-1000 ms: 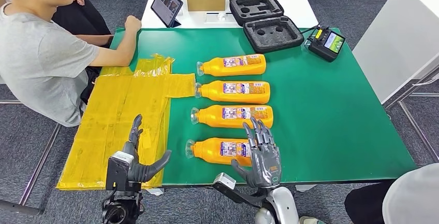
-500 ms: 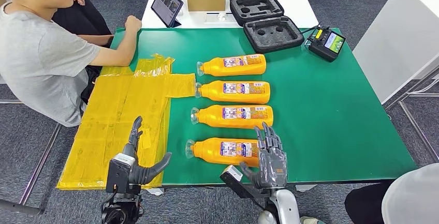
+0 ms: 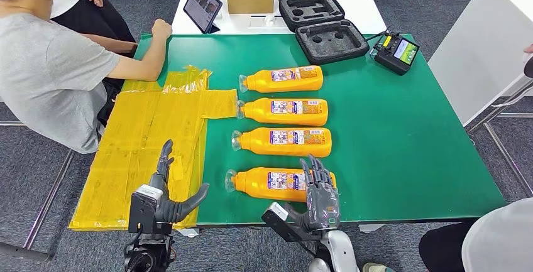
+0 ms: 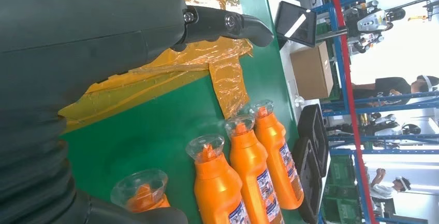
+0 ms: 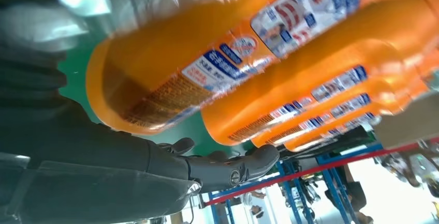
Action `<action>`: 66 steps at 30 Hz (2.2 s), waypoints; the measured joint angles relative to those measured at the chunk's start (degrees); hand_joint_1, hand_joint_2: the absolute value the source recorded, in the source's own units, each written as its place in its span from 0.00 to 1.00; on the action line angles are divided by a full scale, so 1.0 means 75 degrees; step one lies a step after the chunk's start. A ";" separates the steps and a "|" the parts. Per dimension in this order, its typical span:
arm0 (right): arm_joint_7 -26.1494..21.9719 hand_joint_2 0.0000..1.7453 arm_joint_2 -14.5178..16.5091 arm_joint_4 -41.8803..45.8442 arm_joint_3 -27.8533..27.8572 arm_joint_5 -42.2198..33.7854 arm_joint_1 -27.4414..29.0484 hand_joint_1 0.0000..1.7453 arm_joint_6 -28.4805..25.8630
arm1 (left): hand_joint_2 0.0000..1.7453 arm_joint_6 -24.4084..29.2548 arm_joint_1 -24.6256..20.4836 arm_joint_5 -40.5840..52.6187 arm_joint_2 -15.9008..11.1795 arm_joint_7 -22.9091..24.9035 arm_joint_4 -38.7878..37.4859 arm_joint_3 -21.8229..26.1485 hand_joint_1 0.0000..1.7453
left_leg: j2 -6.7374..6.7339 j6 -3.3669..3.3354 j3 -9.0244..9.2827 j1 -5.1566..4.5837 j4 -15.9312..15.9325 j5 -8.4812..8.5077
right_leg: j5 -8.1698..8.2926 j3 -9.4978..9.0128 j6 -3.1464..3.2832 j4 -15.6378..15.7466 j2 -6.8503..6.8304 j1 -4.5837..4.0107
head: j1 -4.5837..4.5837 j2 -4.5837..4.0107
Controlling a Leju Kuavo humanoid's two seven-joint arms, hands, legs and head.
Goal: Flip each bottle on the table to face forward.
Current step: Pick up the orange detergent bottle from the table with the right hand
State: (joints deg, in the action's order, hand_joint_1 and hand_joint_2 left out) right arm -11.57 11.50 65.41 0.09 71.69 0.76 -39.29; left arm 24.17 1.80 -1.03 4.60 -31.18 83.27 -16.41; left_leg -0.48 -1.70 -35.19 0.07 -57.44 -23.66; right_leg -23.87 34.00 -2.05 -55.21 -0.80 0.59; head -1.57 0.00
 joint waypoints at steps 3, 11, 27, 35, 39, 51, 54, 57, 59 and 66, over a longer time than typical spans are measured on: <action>0.0288 1.00 -0.0085 -0.0093 -0.0119 0.0222 -0.0059 0.00 0.0090 | 1.00 0.0002 -0.0004 -0.0070 0.0036 -0.0003 0.0000 0.0001 0.00 | 0.0000 0.0000 0.0000 0.0000 0.0000 0.0000 | 0.0000 0.0000 0.0000 0.0000 0.0000 0.0000 | -0.0001 0.0000; 0.0576 1.00 -0.0233 -0.0224 -0.0219 0.0461 -0.0106 0.00 0.0169 | 1.00 0.0024 -0.0004 -0.0209 0.0081 -0.0004 0.0003 0.0014 0.00 | 0.0000 0.0000 -0.0001 0.0000 0.0000 0.0000 | 0.0000 0.0000 0.0000 0.0000 0.0000 0.0000 | 0.0000 0.0000; 0.1180 1.00 -0.0405 -0.0474 -0.0246 0.1305 -0.0434 0.00 0.0410 | 1.00 0.0227 -0.0108 -0.0461 0.0119 -0.0194 0.0003 0.0028 0.00 | 0.0000 -0.0001 0.0004 0.0000 -0.0001 0.0001 | 0.0001 -0.0002 0.0000 0.0000 0.0000 0.0000 | 0.0000 0.0000; 0.1279 1.00 -0.0442 -0.0695 -0.0246 0.1534 -0.0644 0.00 0.0515 | 1.00 0.0200 -0.0184 -0.0481 0.0139 -0.0194 -0.0016 -0.0031 0.00 | -0.0001 -0.0001 0.0016 0.0000 -0.0001 0.0000 | 0.0002 -0.0013 0.0000 0.0000 0.0001 0.0000 | 0.0000 0.0000; 0.1281 1.00 -0.0449 -0.0839 -0.0246 0.1550 -0.0732 0.00 0.0568 | 1.00 0.0186 -0.0180 -0.0489 0.0142 -0.0192 -0.0023 -0.0040 0.00 | -0.0001 -0.0001 0.0023 0.0000 -0.0001 0.0000 | 0.0002 -0.0019 0.0001 0.0000 0.0001 0.0000 | 0.0000 0.0000; 0.1284 1.00 -0.0444 -0.1333 -0.0246 0.1414 -0.1085 0.00 0.0788 | 1.00 0.0161 -0.0179 -0.0527 0.0145 -0.0176 -0.0082 -0.0044 0.00 | -0.0006 0.0000 0.0083 0.0000 0.0002 0.0000 | 0.0006 -0.0062 0.0007 0.0002 0.0007 0.0000 | 0.0000 0.0000; 0.1284 1.00 -0.0444 -0.1382 -0.0246 0.1414 -0.1116 0.00 0.0788 | 1.00 0.0161 -0.0179 -0.0527 0.0145 -0.0176 -0.0084 -0.0044 0.00 | -0.0006 -0.0001 0.0089 0.0000 0.0002 0.0003 | 0.0011 -0.0067 0.0013 0.0002 0.0007 0.0000 | 0.0000 0.0000; 0.1284 1.00 -0.0444 -0.1437 -0.0246 0.1414 -0.1143 0.27 0.0788 | 1.00 0.0161 -0.0183 -0.0527 0.0145 -0.0176 -0.0100 -0.0045 0.00 | -0.0009 -0.0001 0.0097 0.0000 0.0002 0.0005 | 0.0017 -0.0074 0.0019 0.0002 0.0009 0.0000 | 0.0000 0.0000; 0.1282 1.00 -0.0444 -0.1479 -0.0246 0.1389 -0.1157 0.53 0.0840 | 1.00 0.0160 -0.0188 -0.0527 0.0145 -0.0171 -0.0125 -0.0047 0.00 | -0.0012 -0.0001 0.0103 0.0000 0.0002 0.0005 | 0.0017 -0.0078 0.0019 0.0003 0.0013 0.0000 | -0.0001 0.0000; 0.1116 1.00 -0.0455 -0.1823 -0.0195 0.0824 -0.1493 0.77 0.1529 | 1.00 0.0129 -0.0320 -0.0554 0.0153 -0.0117 -0.0202 -0.0050 0.00 | -0.0036 0.0017 0.0149 0.0001 0.0006 -0.0022 | -0.0014 -0.0038 0.0017 0.0008 0.0027 -0.0001 | 0.0001 0.0000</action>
State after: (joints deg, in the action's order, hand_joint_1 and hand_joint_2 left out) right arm -3.20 8.09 51.73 -1.37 77.86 -10.44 -27.82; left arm 25.14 -0.60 -5.19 5.74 -32.05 81.76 -16.79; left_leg -0.75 -1.58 -34.07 0.08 -57.40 -23.82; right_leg -23.97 33.72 -1.93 -55.15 -0.59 0.59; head -1.56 0.00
